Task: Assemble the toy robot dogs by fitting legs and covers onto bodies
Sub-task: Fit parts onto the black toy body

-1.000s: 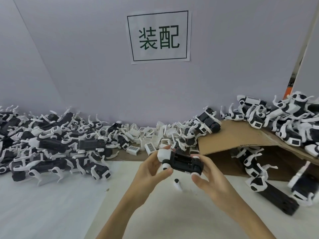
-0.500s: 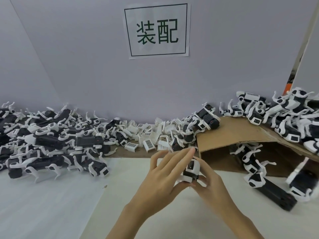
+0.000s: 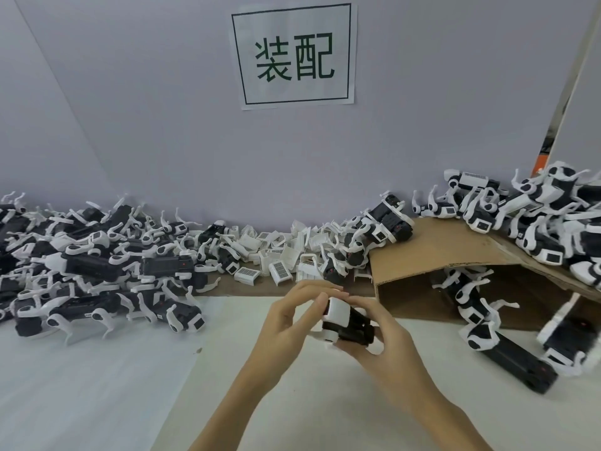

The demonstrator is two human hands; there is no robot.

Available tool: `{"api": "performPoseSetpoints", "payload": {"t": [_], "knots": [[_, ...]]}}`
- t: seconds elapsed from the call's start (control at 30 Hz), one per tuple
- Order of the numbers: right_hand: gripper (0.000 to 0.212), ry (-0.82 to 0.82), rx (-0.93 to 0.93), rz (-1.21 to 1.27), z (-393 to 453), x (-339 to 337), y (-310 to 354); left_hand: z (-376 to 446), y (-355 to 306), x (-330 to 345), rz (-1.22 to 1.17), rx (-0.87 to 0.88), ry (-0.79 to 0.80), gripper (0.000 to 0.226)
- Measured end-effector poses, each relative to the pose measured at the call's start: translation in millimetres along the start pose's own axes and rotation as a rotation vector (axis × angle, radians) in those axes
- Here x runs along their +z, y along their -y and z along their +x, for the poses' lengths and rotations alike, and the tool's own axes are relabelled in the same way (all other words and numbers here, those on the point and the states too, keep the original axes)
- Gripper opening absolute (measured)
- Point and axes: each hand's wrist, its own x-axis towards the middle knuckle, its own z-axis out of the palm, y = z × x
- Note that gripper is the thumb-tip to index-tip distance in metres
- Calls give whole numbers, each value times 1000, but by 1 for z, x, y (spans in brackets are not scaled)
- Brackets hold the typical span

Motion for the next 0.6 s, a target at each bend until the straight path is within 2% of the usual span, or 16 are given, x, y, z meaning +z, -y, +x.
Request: {"api": "performPoseSetpoints", "payload": {"t": [0.13,0.2,0.3,0.4,0.5,0.6], "knots": [[65,-233,-7,-136,-1,-5,1,-2,3,2,-3,-4,-52,42],[65,-292,-94,-248,-1,-4,5,-3,4,9,-45,-12,-97,47],[65,-252,-300,-332,-4,5,14,-3,4,28,-169,-81,-341,53],[75,-139,-399,-351,-6,11,17,1,6,25,-545,-270,-570,59],[72,-104,-510,-418,-6,12,17,3,9,3,-855,-308,-610,60],[80,-96,-514,-387,-7,21,18,3,12,-6,-888,-250,-601,59]]}}
